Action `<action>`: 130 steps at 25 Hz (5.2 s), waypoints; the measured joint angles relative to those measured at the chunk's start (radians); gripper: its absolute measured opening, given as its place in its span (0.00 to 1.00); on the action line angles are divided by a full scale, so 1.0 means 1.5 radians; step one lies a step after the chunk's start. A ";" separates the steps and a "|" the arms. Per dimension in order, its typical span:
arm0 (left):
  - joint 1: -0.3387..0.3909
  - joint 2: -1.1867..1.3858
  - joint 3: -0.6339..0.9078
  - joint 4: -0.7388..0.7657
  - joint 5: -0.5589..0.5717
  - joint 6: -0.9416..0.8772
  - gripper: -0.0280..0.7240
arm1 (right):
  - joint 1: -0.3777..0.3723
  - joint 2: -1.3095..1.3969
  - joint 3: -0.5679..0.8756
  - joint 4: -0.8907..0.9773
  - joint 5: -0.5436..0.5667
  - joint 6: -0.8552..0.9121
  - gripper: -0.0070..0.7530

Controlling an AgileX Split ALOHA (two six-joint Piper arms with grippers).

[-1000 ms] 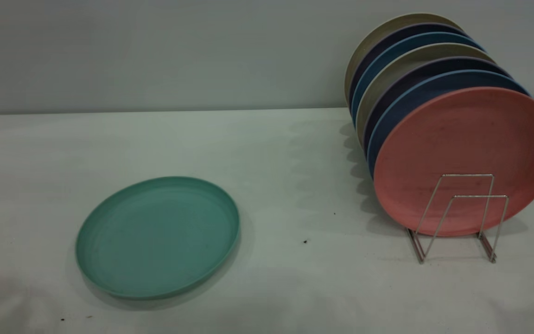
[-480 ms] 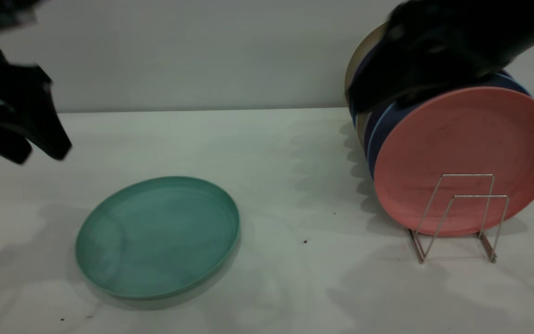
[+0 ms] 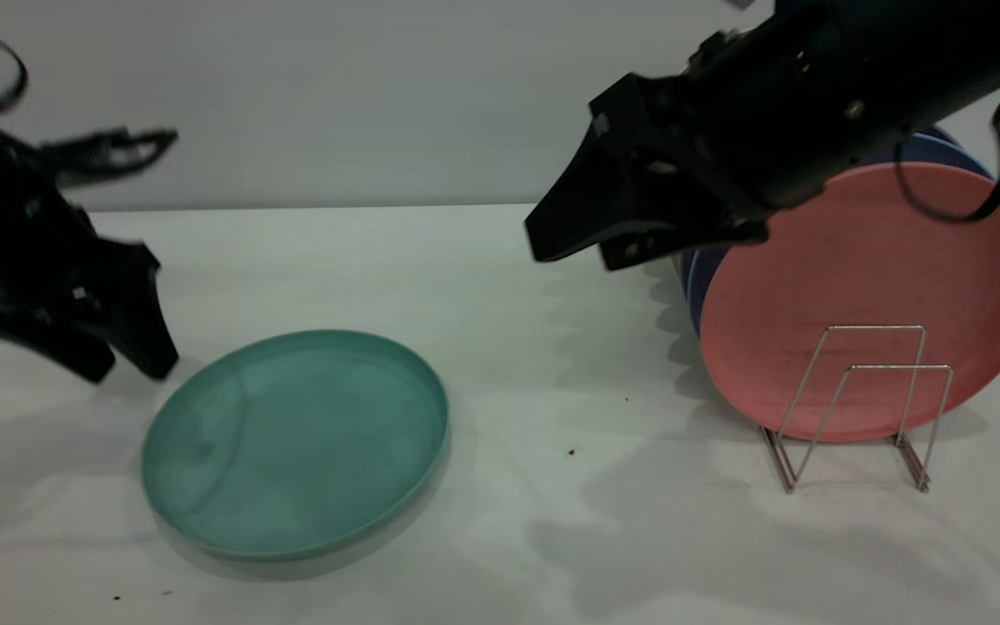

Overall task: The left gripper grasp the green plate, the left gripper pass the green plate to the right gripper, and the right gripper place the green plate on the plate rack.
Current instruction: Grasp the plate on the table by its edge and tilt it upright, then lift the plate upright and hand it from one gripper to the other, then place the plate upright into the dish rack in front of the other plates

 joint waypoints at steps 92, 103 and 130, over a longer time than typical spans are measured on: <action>-0.082 -0.002 -0.005 -0.486 0.198 0.571 0.70 | -0.063 0.160 -0.081 0.033 0.094 -0.079 0.10; -0.082 -0.086 -0.005 -0.357 0.199 0.503 0.94 | -0.063 0.116 -0.081 -0.016 0.064 -0.176 0.08; 0.001 -0.207 -0.001 -0.313 0.202 0.438 0.82 | -0.172 -0.203 -0.049 -0.407 -0.029 -0.474 0.08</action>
